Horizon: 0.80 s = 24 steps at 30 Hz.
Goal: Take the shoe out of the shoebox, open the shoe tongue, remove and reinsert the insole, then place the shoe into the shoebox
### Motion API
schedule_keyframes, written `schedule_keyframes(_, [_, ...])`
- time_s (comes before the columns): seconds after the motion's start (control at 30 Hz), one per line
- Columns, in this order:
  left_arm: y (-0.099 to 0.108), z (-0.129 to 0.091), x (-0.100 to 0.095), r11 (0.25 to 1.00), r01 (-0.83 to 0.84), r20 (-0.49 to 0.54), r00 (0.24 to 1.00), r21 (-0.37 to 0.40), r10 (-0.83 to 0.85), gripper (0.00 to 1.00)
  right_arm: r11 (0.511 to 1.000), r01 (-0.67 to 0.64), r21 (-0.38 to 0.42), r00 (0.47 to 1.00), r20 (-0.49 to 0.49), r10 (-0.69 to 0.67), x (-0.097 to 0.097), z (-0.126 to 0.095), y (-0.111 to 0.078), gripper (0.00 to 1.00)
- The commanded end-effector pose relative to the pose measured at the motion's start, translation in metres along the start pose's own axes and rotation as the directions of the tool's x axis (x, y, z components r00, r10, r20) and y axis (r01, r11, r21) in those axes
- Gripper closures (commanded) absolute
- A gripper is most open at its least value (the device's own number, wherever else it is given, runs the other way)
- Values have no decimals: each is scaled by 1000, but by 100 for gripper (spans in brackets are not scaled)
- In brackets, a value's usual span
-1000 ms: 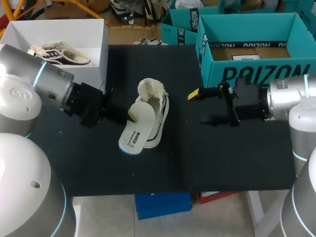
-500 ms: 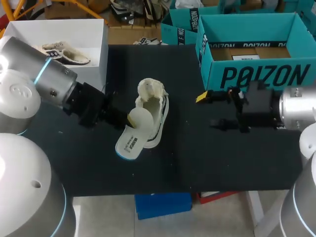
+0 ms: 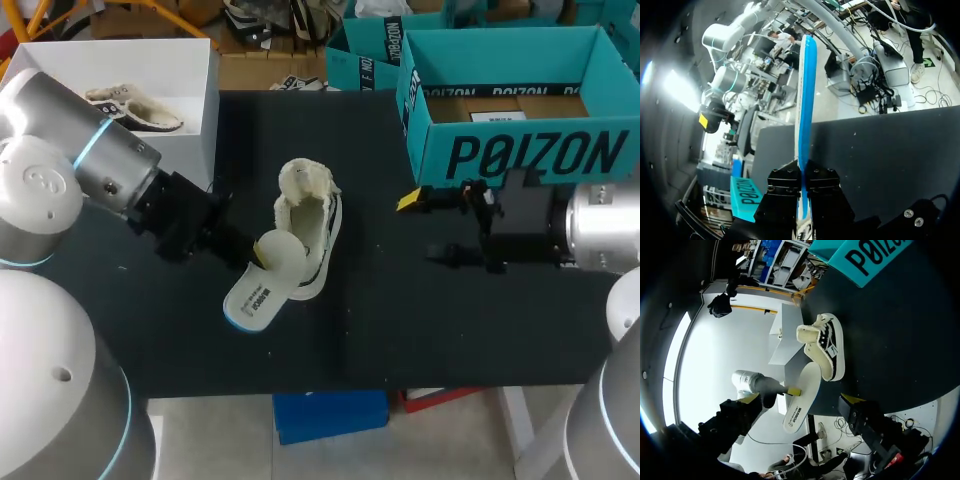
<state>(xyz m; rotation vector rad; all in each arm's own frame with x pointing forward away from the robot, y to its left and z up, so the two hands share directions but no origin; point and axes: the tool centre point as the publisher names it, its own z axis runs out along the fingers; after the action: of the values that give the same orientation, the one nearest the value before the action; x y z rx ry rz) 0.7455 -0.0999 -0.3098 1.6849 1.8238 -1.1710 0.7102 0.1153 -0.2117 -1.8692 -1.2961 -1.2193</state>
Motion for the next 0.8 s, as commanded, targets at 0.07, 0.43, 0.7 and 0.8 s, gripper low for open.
schedule_keyframes(0.07, [14, 6, 0, 999, -8, -22, 1000, 38, 9, 100, 1000, 0, -1, 1000, 0, 0, 0, 1, 0, 0])
schedule_keyframes(0.43, [45, 17, -4, 997, -26, -70, 997, 78, 32, 100, 1000, 0, -1, 1000, 0, 0, 0, 1, 0, 0])
schedule_keyframes(0.7, [72, 23, -9, 996, -27, -102, 994, 85, 36, 100, 1000, 0, -1, 1000, 0, 0, 0, 1, 0, 0])
schedule_keyframes(0.8, [80, 26, -12, 996, -33, -116, 992, 85, 43, 100, 1000, 0, -1, 1000, 0, 0, 0, 1, 0, 0])
